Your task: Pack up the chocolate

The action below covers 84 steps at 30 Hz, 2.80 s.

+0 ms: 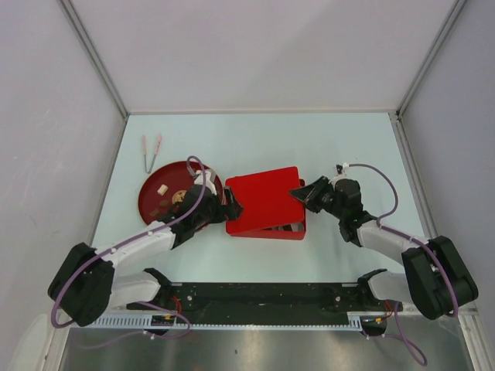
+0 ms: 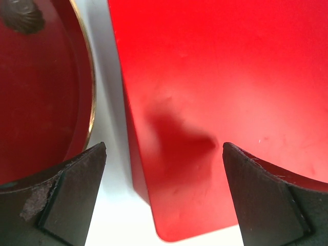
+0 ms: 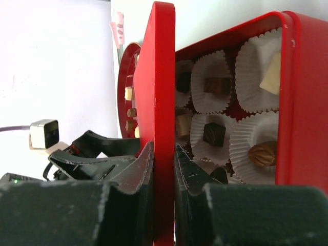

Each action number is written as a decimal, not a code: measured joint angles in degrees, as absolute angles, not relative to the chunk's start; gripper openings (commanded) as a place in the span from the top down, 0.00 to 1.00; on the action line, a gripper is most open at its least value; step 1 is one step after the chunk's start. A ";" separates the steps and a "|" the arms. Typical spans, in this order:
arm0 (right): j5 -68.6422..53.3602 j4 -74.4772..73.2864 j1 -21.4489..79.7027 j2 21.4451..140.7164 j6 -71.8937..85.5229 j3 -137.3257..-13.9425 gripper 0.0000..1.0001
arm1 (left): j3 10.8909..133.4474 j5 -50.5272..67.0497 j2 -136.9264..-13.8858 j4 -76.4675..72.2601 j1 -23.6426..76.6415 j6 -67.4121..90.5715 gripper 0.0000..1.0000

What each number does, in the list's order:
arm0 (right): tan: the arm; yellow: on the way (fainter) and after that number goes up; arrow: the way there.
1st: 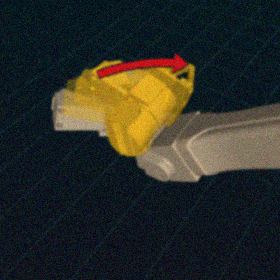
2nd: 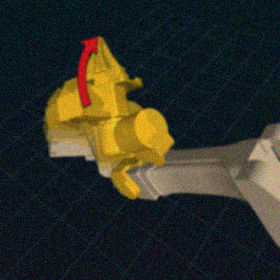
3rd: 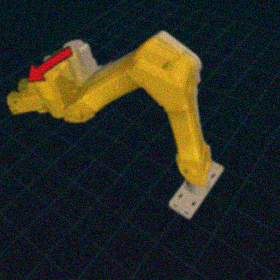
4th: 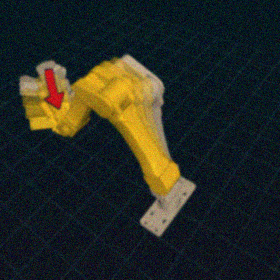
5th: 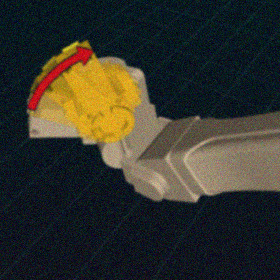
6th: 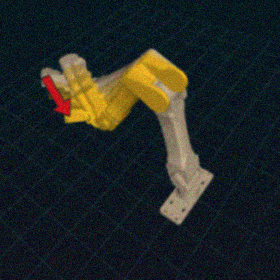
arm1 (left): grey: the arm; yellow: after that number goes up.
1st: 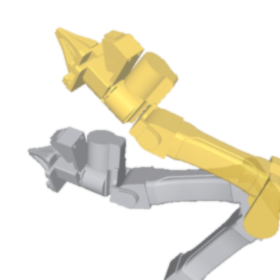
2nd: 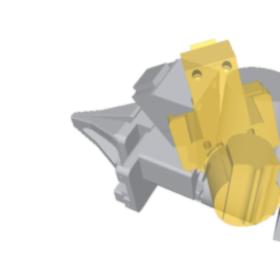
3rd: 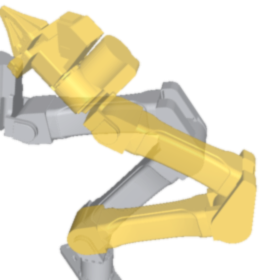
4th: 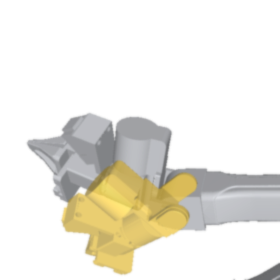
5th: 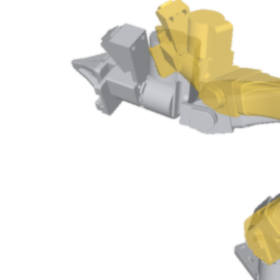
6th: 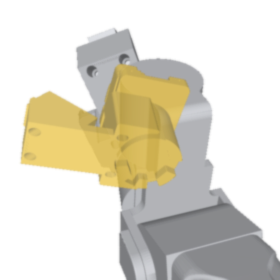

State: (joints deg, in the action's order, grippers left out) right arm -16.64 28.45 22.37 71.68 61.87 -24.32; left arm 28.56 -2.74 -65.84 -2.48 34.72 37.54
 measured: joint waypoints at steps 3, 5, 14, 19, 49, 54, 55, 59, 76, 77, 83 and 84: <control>-16.40 29.45 22.22 71.68 61.98 -23.24 0.90 | 30.39 -2.15 -69.21 -3.16 34.70 37.52 0.00; -16.34 29.69 22.09 71.68 62.06 -22.92 0.88 | 31.77 -1.26 -71.02 -3.75 34.70 37.52 0.00; -14.09 29.39 21.98 71.35 60.82 -22.83 0.74 | 35.66 0.69 -74.41 -4.93 34.61 37.41 0.00; -11.62 27.86 21.61 71.59 58.17 -22.44 0.63 | 37.58 1.15 -76.60 -4.99 34.59 37.01 0.00; -3.70 -10.33 21.34 58.81 37.28 -29.17 0.32 | 39.16 -0.08 -70.22 2.63 35.51 33.82 0.00; -5.28 -13.74 21.69 58.11 37.39 -29.17 0.39 | 36.64 -1.13 -68.10 4.21 36.73 33.58 0.00; -5.54 -14.09 21.67 58.04 37.43 -29.17 0.42 | 36.27 -1.17 -68.10 4.45 36.91 33.58 0.00; -6.74 -14.72 21.50 58.02 38.00 -29.15 0.46 | 35.33 -1.32 -68.14 5.78 37.93 33.61 0.00; -8.12 -16.29 18.59 56.47 41.87 -27.09 0.53 | 35.16 -1.54 -68.12 6.70 39.75 34.09 0.01; -7.97 -16.16 18.79 56.62 41.76 -27.09 0.53 | 35.09 -1.56 -68.12 6.70 39.75 34.13 0.02; -5.91 -14.39 21.89 59.35 41.50 -27.73 0.54 | 34.39 -2.07 -68.12 7.07 39.83 34.61 0.03; -5.58 -14.00 22.28 60.10 41.52 -28.03 0.54 | 34.39 -2.28 -68.12 7.11 39.86 34.61 0.04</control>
State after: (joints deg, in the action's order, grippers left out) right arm -5.58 -14.00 22.28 60.10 41.52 -28.03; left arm 34.39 -2.28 -68.12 7.11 39.86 34.61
